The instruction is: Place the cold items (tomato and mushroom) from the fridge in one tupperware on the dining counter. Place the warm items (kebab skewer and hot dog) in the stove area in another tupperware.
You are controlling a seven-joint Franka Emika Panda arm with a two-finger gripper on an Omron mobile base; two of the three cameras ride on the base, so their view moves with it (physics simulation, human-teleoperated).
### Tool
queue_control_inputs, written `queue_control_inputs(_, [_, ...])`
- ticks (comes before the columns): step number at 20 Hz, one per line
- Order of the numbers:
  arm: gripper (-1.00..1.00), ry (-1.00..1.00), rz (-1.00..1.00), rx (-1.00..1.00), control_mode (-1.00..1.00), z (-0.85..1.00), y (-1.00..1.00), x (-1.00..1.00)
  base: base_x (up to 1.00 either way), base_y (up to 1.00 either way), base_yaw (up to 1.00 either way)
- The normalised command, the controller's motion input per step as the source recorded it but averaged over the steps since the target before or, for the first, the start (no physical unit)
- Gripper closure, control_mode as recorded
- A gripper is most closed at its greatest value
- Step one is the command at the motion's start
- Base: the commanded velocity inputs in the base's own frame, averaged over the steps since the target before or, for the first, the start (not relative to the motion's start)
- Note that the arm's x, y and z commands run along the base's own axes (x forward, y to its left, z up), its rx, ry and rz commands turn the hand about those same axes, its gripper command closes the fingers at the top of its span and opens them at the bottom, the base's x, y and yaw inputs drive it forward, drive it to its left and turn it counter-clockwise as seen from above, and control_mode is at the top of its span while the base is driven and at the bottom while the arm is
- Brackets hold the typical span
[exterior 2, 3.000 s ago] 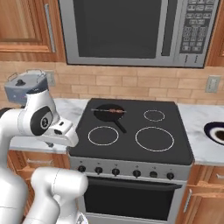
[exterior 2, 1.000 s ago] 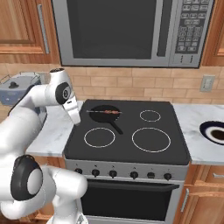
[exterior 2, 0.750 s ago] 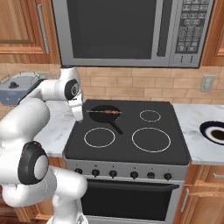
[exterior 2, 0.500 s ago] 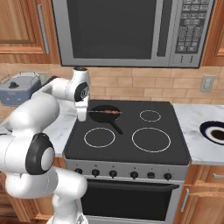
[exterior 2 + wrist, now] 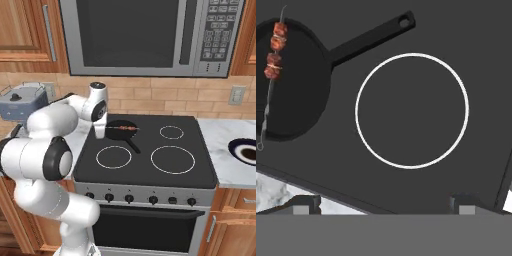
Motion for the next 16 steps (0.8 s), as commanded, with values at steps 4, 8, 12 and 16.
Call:
queue_control_inputs(4, [-1.0,0.04,0.0,0.0,-1.0,0.0,-0.01,0.97,0.0,0.0,0.0])
queue_control_inputs(8, [-1.0,0.04,0.0,0.0,-1.0,-0.08,-0.12,0.87,0.0,0.0,0.0])
queue_control_inputs(12, [-1.0,0.07,-0.01,0.0,-1.0,-0.16,-0.4,0.7,0.0,0.0,0.0])
queue_control_inputs(16, [-1.0,0.06,-0.01,0.0,-1.0,-0.27,-0.39,0.7,0.0,0.0,0.0])
